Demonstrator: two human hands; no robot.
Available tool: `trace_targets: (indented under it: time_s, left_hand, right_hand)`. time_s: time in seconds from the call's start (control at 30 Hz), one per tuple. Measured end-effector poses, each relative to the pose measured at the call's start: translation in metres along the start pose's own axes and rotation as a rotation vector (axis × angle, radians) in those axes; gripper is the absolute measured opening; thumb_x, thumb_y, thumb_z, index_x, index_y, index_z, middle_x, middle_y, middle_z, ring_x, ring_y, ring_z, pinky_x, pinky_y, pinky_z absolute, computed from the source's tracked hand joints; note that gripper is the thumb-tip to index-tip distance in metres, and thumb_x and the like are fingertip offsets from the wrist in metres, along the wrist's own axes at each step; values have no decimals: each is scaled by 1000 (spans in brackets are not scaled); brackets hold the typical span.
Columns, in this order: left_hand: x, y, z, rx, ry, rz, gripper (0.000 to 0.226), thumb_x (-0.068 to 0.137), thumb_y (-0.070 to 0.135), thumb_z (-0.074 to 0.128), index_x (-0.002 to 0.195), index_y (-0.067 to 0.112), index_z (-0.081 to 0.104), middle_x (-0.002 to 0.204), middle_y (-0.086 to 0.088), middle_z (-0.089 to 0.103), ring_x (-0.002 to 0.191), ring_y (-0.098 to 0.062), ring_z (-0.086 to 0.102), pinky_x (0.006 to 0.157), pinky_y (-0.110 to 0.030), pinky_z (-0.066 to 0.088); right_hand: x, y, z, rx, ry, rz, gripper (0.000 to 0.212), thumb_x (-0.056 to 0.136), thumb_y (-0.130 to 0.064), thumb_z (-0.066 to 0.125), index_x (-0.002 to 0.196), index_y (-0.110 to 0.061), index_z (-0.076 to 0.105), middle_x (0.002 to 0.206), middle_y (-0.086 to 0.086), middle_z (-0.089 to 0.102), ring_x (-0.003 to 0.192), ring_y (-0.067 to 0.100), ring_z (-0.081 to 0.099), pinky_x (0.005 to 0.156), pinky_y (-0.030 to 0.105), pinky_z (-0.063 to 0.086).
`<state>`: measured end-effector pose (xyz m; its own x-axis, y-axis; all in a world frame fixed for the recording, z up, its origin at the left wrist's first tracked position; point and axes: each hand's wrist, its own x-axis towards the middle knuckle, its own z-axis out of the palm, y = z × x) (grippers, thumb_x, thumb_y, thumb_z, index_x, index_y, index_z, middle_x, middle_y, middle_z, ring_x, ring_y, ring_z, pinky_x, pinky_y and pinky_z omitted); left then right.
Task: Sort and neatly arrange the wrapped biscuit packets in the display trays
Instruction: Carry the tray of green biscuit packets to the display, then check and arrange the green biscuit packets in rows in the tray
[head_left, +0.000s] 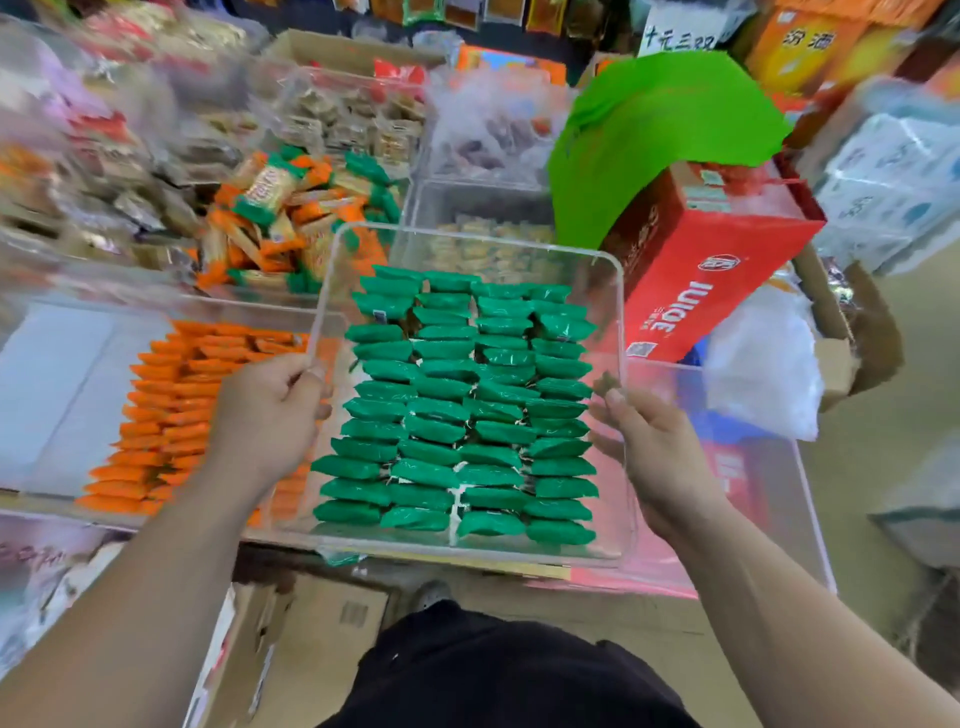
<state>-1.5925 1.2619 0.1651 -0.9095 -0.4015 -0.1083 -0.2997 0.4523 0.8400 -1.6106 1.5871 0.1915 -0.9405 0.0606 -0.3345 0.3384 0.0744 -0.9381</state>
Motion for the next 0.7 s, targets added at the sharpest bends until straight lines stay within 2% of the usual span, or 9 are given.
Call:
trace_targets:
  time_s: [0.07,0.13,0.27,0.3,0.37,0.43,0.5,0.57,0.7]
  left_hand:
    - [11,-17,7,99,-29,16,22,102,16,50,95,10,69,82,-3,72,75,-18,70,63,-38,56]
    - [20,-35,15,163,-68,36,26,103,18,49,91,5,67,81,-9,72,74,-17,70,65,-42,56]
    - [30,-57,26,319,-108,81,35,102,26,46,76,5,59,68,-15,63,66,-35,62,59,-49,48]
    - [31,-58,28,365,-102,106,34,102,23,48,75,7,59,64,-14,60,64,-37,58,57,-47,43]
    - [36,-58,31,440,-79,161,30,102,17,51,76,5,62,63,-11,57,62,-36,53,55,-42,37]
    - [44,-57,32,560,-73,182,29,101,19,51,79,6,63,61,-3,51,58,-27,46,51,-35,28]
    - [53,-59,32,716,-117,184,29,101,25,48,75,15,57,63,2,49,58,-20,43,50,-31,22]
    - [61,-64,33,839,-175,198,29,101,30,46,74,20,52,65,3,51,58,-18,46,49,-30,26]
    - [65,-72,35,921,-219,204,26,101,33,44,80,21,53,70,3,53,62,-20,51,53,-31,35]
  right_hand:
    - [12,13,8,-12,24,56,28,106,-13,47,89,-19,69,84,-27,73,86,0,65,102,43,51]
    - [24,27,13,-41,34,101,29,105,-12,49,86,-19,69,80,-28,72,86,2,64,100,43,52]
    - [47,52,18,-170,38,190,30,103,-12,53,77,-19,67,117,-13,68,86,-4,59,86,35,54]
    - [52,56,18,-227,42,205,27,102,-13,55,82,-18,71,119,-7,66,84,0,58,81,32,52]
    - [61,65,18,-354,30,208,20,101,-15,58,112,-10,73,121,-1,67,88,9,57,83,31,47]
    - [69,72,17,-466,-2,207,31,98,-15,62,128,-6,66,92,-2,66,76,12,54,76,28,45]
    - [75,76,18,-543,-37,211,36,96,-13,65,131,-7,64,69,-2,41,59,11,42,60,22,38]
    - [81,81,18,-608,-66,217,38,95,-11,66,133,-7,63,67,-2,31,56,11,35,53,18,33]
    - [87,85,19,-786,-114,170,40,94,-16,67,134,-12,63,64,-5,36,58,12,41,56,25,36]
